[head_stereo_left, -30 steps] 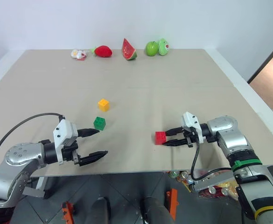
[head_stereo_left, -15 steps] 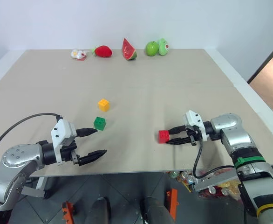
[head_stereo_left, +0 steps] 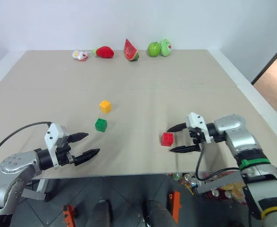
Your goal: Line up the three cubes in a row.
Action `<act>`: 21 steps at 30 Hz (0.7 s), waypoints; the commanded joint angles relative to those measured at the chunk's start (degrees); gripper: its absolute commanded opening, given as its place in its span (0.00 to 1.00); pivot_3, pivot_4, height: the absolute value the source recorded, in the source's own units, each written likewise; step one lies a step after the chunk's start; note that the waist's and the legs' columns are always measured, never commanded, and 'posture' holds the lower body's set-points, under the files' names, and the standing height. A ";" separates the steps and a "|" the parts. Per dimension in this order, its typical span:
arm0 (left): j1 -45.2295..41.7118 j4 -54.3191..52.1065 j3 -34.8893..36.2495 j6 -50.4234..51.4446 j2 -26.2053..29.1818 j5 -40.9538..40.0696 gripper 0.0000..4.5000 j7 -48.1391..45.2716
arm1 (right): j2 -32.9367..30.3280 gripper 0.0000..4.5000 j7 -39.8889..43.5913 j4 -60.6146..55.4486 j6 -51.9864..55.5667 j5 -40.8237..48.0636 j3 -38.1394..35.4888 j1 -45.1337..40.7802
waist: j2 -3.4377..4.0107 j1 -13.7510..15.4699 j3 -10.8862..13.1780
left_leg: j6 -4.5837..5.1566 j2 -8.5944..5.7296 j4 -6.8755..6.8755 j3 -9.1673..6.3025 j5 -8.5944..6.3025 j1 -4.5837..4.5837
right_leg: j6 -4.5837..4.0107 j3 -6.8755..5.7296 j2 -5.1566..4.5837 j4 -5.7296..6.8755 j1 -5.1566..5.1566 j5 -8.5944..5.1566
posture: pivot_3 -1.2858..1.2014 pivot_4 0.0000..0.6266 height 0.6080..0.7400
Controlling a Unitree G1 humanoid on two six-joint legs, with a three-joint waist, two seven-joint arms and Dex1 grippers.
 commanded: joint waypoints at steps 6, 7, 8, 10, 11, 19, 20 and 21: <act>-2.69 9.28 -0.24 -5.15 -2.27 6.36 1.00 3.59 | -5.00 0.99 -9.25 -42.11 25.23 21.41 -12.26 13.77 | -0.01 0.21 -0.01 | -0.03 0.03 -0.06 -0.05 -0.02 0.02 | -0.04 -0.05 -0.01 0.03 -0.01 -0.07 | 0.52 0.24 1.00; -3.68 10.40 -0.44 -6.07 -3.20 7.12 1.00 4.35 | -4.02 0.99 -12.35 -45.57 27.91 23.20 -12.84 14.89 | -0.03 0.22 -0.02 | -0.02 0.03 -0.05 -0.05 -0.02 0.01 | -0.05 -0.06 -0.01 0.03 -0.01 -0.06 | 0.52 0.24 1.00; -4.95 11.56 -0.61 -6.27 -4.18 7.34 1.00 5.10 | -2.62 0.99 -15.70 -48.55 29.61 24.09 -13.05 15.79 | -0.03 0.20 -0.02 | -0.02 0.03 -0.04 -0.05 -0.02 0.02 | -0.07 -0.06 0.00 0.04 -0.01 -0.05 | 0.52 0.24 1.00; -6.97 13.12 -1.38 -6.33 -5.63 7.52 1.00 5.44 | -0.33 0.99 -21.19 -52.32 32.43 25.04 -13.10 16.79 | -0.05 0.15 -0.03 | -0.03 0.03 0.02 -0.04 -0.01 0.02 | -0.07 -0.05 -0.01 0.04 -0.01 0.03 | 0.52 0.24 1.00; -7.86 13.66 -2.06 -6.36 -6.19 7.79 1.00 5.35 | 0.68 0.99 -23.34 -53.55 33.67 25.71 -13.22 17.08 | -0.05 0.12 -0.03 | -0.03 0.03 0.04 -0.04 -0.01 0.01 | -0.07 -0.05 -0.01 0.04 -0.01 0.08 | 0.52 0.24 1.00; -17.75 21.37 -6.86 -7.07 -11.48 11.40 1.00 6.70 | 4.37 0.99 -32.11 -59.19 37.25 27.38 -12.48 19.50 | -0.08 0.45 -0.05 | -0.02 0.01 0.12 -0.01 0.01 -0.09 | -0.02 -0.08 -0.04 0.03 -0.02 0.16 | 0.52 0.24 1.00; -18.42 21.93 -7.23 -7.16 -11.83 11.85 1.00 6.90 | 4.24 0.99 -32.23 -59.31 37.27 27.45 -12.58 19.60 | -0.09 0.47 -0.05 | -0.02 0.01 0.13 -0.02 0.01 -0.09 | -0.01 -0.08 -0.03 0.03 -0.01 0.17 | 0.52 0.24 1.00; -19.35 22.95 -7.45 -7.24 -12.34 12.29 1.00 7.43 | 4.11 0.99 -32.41 -59.42 37.36 27.65 -12.74 19.64 | -0.09 0.50 -0.05 | -0.02 0.01 0.13 -0.02 0.01 -0.08 | -0.01 -0.07 -0.03 0.02 0.00 0.17 | 0.52 0.24 1.00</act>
